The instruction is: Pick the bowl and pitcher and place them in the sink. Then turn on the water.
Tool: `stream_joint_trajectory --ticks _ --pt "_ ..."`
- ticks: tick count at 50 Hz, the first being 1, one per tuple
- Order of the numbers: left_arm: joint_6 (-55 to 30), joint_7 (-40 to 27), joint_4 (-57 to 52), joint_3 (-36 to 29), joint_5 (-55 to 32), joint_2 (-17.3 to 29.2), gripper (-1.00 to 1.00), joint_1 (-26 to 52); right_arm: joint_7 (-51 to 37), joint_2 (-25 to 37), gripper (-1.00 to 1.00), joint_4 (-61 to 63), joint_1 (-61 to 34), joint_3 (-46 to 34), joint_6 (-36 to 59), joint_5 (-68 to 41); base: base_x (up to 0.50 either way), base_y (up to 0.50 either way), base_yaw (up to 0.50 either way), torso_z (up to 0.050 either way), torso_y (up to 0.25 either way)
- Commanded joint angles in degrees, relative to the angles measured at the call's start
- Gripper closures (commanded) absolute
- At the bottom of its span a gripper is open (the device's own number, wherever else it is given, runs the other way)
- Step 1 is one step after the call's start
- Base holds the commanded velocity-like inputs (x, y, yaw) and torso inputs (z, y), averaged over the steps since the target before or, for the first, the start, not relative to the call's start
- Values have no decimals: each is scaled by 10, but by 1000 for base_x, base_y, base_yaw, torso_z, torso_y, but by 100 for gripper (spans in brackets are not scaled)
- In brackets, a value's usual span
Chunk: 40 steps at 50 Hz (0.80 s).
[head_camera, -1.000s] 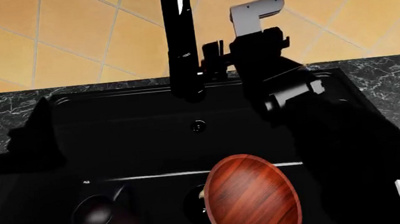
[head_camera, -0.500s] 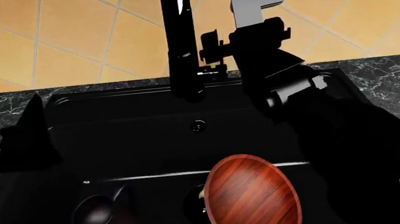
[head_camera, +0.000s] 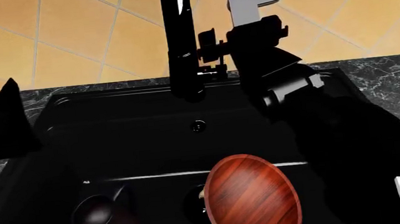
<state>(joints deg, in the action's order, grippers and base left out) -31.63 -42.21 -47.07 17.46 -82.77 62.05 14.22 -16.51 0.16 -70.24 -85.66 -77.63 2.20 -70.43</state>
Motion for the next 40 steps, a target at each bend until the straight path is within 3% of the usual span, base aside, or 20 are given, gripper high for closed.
stream_joint_trajectory --ticks 1,17,40 --pt "4 -2 2 14 -4 0 -100 -1 0 -1 -100 0 -5 -17 0 -16 0 0 0 0 0" --pt "4 2 0 20 3 -4 -100 -8 -1 -1 -100 1 -3 -40 -3 -41 0 0 0 0 -225" --pt "3 4 -1 24 -1 -7 -100 -12 -4 -1 -100 -3 -20 -63 -7 -65 0 0 0 0 0"
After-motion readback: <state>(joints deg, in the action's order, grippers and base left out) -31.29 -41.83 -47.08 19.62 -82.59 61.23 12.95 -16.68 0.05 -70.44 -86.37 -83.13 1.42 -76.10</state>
